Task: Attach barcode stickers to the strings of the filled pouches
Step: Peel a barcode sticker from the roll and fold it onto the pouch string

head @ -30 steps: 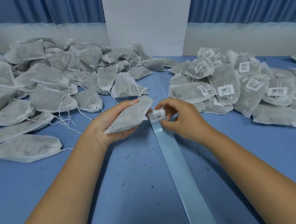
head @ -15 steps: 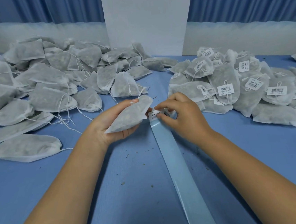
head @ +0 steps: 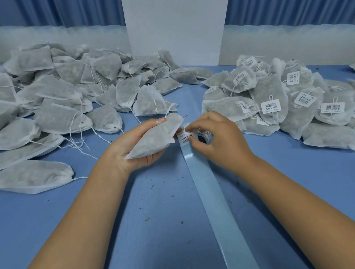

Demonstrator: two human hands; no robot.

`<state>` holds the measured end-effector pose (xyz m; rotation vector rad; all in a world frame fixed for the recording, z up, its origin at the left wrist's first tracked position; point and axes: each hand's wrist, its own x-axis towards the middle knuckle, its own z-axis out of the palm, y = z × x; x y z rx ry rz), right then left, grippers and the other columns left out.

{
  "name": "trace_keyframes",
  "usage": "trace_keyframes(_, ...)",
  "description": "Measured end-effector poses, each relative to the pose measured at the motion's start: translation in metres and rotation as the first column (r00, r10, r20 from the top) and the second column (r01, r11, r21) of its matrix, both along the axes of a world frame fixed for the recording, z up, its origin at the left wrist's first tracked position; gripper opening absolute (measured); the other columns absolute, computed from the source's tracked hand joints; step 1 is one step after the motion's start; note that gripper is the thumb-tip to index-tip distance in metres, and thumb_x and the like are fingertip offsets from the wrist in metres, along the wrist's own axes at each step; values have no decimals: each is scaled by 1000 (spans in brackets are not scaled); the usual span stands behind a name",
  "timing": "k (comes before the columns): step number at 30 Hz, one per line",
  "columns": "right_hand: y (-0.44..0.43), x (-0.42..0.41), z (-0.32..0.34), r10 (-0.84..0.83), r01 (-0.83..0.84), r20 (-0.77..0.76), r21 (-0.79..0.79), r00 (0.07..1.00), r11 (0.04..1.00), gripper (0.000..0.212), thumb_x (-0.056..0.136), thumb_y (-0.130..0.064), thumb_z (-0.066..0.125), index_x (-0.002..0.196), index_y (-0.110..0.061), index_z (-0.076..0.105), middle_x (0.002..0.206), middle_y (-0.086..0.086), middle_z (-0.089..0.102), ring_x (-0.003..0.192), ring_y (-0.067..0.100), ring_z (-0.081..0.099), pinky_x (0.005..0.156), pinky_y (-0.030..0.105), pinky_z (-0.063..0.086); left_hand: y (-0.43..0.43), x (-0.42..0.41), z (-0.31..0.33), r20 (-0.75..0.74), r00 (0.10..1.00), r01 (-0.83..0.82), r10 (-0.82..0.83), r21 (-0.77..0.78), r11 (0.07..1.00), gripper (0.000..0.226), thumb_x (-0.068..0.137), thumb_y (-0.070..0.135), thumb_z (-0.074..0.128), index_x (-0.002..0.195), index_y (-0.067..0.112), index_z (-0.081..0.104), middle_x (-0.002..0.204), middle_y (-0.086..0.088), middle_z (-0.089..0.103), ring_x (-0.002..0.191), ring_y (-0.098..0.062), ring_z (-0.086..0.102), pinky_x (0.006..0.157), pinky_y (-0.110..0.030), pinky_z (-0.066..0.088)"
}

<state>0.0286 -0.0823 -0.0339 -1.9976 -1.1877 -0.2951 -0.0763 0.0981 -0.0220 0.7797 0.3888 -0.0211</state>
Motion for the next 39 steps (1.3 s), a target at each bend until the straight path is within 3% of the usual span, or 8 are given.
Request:
trace_keyframes(4, 0, -2, -1, -48, 46, 85, 24, 995, 999, 14, 83, -15, 72, 95, -21, 75, 96, -6, 59, 93, 14, 56, 72, 36, 51, -2, 0, 0, 3, 1000, 14, -14, 23, 1000, 57, 75, 20, 72, 131, 10, 62, 136, -15, 60, 100, -15, 68, 66, -21, 59)
trace_keyframes(9, 0, -2, -3, -63, 54, 165, 58, 984, 997, 10, 83, -13, 74, 91, -19, 75, 91, -3, 63, 90, 17, 58, 70, 37, 50, -3, 1, 0, 3, 1000, -4, 4, 23, 1000, 66, 72, 19, 74, 135, 11, 59, 140, -14, 57, 83, -13, 69, 60, -22, 59)
trace_keyframes(18, -1, -3, -1, -76, 63, 185, 71, 980, 995, 10, 82, -10, 72, 87, -18, 75, 93, -5, 67, 91, 19, 59, 67, 34, 50, -4, -2, 5, 13, 1000, 10, -10, -13, 1000, 35, 74, 17, 73, 107, 7, 75, 133, -16, 63, 86, -15, 73, 60, -24, 59)
trace_keyframes(22, 1, -4, -3, -72, 62, 157, 66, 985, 996, 9, 79, -10, 71, 81, -18, 72, 98, -6, 63, 98, 14, 56, 72, 32, 49, -4, -2, 6, 12, 1000, 1, -1, -39, 999, 44, 75, 17, 72, 119, 12, 66, 148, -6, 48, 117, -11, 61, 67, -22, 60)
trace_keyframes(26, 2, -5, -2, 26, -24, -15, 128, 1000, 991, 9, 74, -6, 66, 78, -14, 65, 100, -2, 60, 100, 12, 56, 79, 28, 48, -1, 1, 3, -7, 1000, -19, 19, -32, 999, 32, 74, 15, 73, 106, 11, 70, 133, 1, 61, 128, -11, 55, 71, -24, 60)
trace_keyframes(31, 3, -3, 10, 34, 134, -381, 404, 924, 905, 22, 81, -2, 58, 74, -23, 56, 102, 4, 62, 91, -5, 56, 68, 9, 42, 3, 1, 4, -51, 997, -46, 53, 124, 991, 8, 72, 17, 73, 74, 12, 79, 79, 1, 75, 69, -10, 73, 59, -22, 58)
trace_keyframes(36, 2, 4, 12, 7, 200, -522, 340, 853, 919, 29, 87, -6, 61, 96, -33, 64, 119, 5, 58, 102, 6, 57, 83, 8, 43, -2, 1, 5, -87, 992, -31, 89, 517, 856, 18, 82, 14, 76, 99, 12, 70, 88, -4, 77, 76, -15, 74, 62, -24, 59)
trace_keyframes(39, 4, 1, 11, 77, 109, -537, 305, 840, 946, 34, 88, -8, 65, 110, -34, 65, 108, 1, 62, 92, 0, 58, 83, 7, 42, -4, -1, 7, -78, 995, 3, 61, 638, 770, 24, 79, 16, 80, 102, 17, 72, 95, -3, 78, 84, -16, 75, 61, -24, 58)
